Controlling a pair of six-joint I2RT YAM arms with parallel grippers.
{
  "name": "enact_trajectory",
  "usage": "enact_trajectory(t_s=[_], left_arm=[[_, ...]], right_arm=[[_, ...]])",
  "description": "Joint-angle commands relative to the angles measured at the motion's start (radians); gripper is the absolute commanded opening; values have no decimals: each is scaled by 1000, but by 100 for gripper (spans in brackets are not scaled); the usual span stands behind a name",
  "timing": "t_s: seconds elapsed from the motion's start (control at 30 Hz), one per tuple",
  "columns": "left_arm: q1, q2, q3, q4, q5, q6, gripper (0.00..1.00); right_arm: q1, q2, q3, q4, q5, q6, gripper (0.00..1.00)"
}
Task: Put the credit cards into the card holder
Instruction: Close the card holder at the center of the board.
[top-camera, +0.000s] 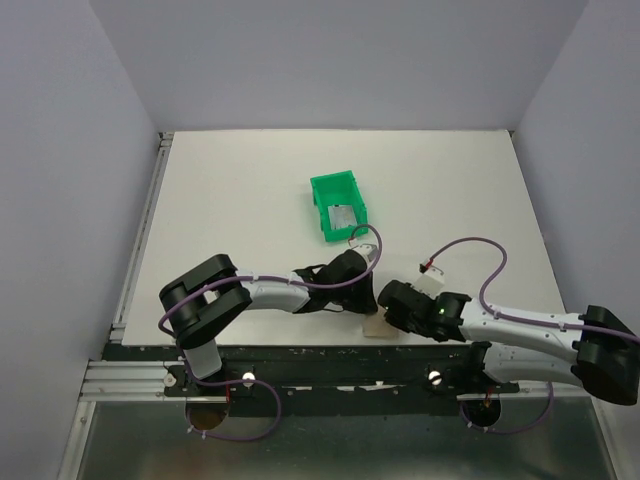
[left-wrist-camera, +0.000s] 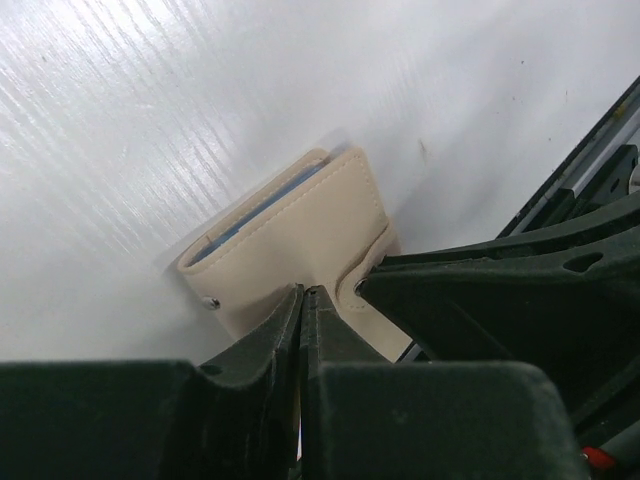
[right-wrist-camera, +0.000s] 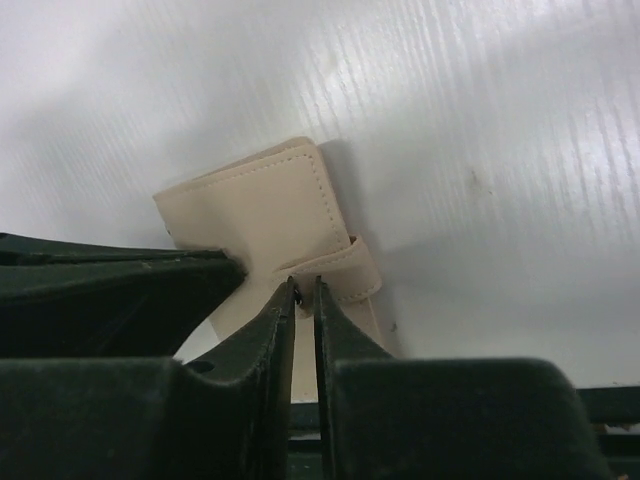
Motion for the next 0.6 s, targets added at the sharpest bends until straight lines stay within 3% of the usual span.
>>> enact_trajectory(t_s=[0.0, 0.33, 0.57], left_arm=[[-5, 9, 21, -56, 7, 19, 14], [-5, 14, 23, -59, 11, 22, 14], [-5, 12, 21, -59, 11, 24, 14]], right_arm=[[15, -11, -29, -333, -50, -20, 20], [16, -109, 2, -250, -4, -120, 29], [16, -230, 40, -266, 62, -196, 24]])
